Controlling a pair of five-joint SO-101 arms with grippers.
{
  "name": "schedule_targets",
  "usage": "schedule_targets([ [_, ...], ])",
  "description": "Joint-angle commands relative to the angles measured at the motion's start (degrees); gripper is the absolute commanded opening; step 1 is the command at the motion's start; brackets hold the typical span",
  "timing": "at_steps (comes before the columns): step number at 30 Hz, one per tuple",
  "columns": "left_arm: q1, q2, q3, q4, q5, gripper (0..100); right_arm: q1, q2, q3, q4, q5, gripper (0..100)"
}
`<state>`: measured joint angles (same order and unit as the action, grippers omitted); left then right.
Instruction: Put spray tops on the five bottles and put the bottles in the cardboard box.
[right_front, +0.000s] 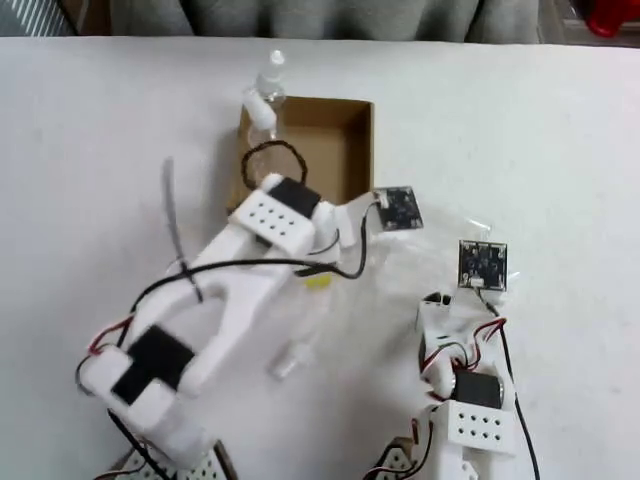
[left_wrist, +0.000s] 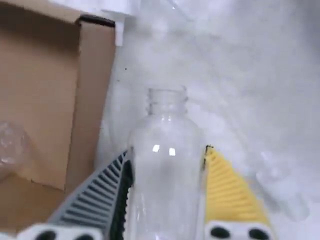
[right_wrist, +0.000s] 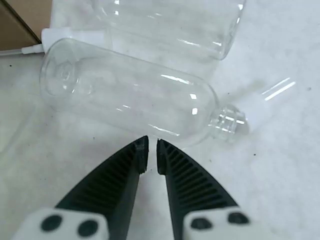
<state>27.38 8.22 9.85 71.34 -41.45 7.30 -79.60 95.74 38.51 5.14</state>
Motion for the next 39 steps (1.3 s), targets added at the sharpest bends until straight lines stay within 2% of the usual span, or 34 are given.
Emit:
schedule_targets([
  [1,-1.01,-12.97,3.52,0.53,5.71,6,0.31,-0.13,0.35,-0.57,0.62,1.6],
  [6,-3.03,-21.41,9.93,0.79,11.52,6,0.40,-0.13,0.35,-0.48,0.62,1.6],
  [14,-16.22,-29.67,15.74,0.44,22.77,6,0.48,-0.13,0.26,-0.31,0.62,1.7],
  [18,-19.47,-32.75,19.60,-1.32,31.38,6,1.98,-0.13,0.18,-0.75,0.70,1.8],
  [20,-19.91,-34.07,22.68,-3.34,34.11,6,3.91,-0.22,0.09,-1.71,4.84,1.8],
  [23,-20.70,-36.44,26.46,-5.98,34.81,6,5.93,-0.22,0.09,-1.80,15.74,1.5],
  [24,-21.32,-37.32,27.25,-6.42,34.81,6,6.11,-0.13,0.09,-1.45,16.53,1.5],
  [28,-21.93,-40.92,29.01,-6.33,34.90,6,5.85,-0.13,-3.16,3.30,16.18,1.7],
  [35,-23.34,-43.47,30.07,-6.42,34.99,5,5.76,0.40,-21.36,19.21,27.78,1.7],
  [39,-27.56,-43.56,29.54,-6.42,37.54,5,0.48,0.48,-31.21,29.85,30.59,1.7],
])
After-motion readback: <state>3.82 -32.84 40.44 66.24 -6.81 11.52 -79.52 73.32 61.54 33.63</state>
